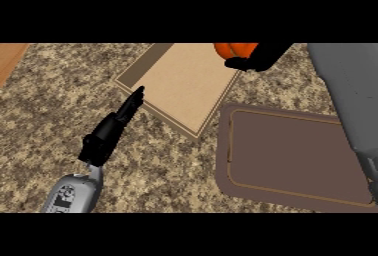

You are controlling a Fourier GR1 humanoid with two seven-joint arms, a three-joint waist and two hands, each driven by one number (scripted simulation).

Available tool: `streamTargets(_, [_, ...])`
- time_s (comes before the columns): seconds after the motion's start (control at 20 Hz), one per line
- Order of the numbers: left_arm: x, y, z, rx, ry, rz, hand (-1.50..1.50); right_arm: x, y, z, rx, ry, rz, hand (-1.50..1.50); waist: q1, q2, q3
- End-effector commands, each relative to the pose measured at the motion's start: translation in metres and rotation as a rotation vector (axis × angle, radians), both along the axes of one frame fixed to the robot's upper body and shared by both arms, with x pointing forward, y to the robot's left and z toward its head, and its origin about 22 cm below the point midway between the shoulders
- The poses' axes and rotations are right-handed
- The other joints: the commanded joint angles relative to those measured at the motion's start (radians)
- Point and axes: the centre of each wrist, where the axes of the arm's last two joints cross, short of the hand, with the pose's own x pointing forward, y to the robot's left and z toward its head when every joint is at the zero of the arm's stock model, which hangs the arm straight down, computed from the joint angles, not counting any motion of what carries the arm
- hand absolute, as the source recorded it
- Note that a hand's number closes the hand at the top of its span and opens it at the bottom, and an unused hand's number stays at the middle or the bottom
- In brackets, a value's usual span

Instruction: Pick the squash from the tray and place it in the cardboard box

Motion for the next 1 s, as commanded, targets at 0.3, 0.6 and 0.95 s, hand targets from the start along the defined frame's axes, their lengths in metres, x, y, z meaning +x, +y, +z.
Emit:
streamTargets(0.3, [0.003,-0.001,0.005,0.001,-0.022,-0.021,0.00,0.028,0.054,-0.050,-0.131,-0.088,-0.066,1.50,0.019,0.009,0.000])
streamTargets(0.6, [0.010,0.016,0.016,-0.003,-0.020,-0.020,0.00,0.034,0.091,-0.073,-0.144,-0.063,-0.089,1.50,0.021,0.008,0.000])
streamTargets(0.95, [0.007,-0.007,0.006,0.003,-0.034,-0.040,0.00,0.045,0.089,-0.108,-0.200,0.224,-0.135,-1.50,0.040,0.018,0.000])
